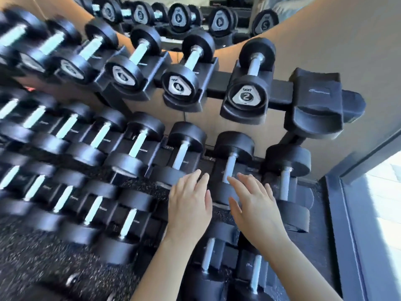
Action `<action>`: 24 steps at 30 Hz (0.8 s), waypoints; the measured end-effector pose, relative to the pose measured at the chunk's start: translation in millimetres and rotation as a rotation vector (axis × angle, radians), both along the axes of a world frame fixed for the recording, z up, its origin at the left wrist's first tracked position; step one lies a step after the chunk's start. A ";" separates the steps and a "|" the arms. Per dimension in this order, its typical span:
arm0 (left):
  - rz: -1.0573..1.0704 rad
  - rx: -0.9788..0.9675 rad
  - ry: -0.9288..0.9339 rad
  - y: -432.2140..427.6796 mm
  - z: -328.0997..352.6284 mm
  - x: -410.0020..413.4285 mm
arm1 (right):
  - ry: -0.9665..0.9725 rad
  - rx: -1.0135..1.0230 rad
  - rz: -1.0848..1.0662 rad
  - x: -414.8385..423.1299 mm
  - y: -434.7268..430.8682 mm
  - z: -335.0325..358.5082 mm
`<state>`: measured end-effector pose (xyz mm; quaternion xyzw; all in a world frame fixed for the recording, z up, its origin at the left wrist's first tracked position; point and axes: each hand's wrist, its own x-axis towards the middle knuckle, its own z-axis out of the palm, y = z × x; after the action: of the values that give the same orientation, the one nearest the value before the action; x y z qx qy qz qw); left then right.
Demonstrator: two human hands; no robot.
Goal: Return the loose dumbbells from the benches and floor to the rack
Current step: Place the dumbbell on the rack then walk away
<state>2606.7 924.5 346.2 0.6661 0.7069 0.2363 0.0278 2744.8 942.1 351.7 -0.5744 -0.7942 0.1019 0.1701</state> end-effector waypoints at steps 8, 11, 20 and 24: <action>0.196 -0.037 0.100 -95.9 3.7 -9.1 | 0.016 -0.012 0.263 -20.6 -56.3 -0.7; 0.287 -0.040 0.141 -123.2 5.0 -19.1 | 0.014 0.026 0.361 -39.0 -72.5 2.2; 0.525 -0.042 0.175 -202.9 7.1 -58.8 | 0.005 0.104 0.625 -102.0 -122.3 9.7; 0.661 -0.043 0.226 -257.3 11.0 -81.4 | 0.022 0.152 0.757 -139.4 -165.4 14.4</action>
<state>2525.4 667.2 357.2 0.4226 0.8878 0.1421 -0.1146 2605.3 776.6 366.1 -0.2252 -0.9535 0.1046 0.1710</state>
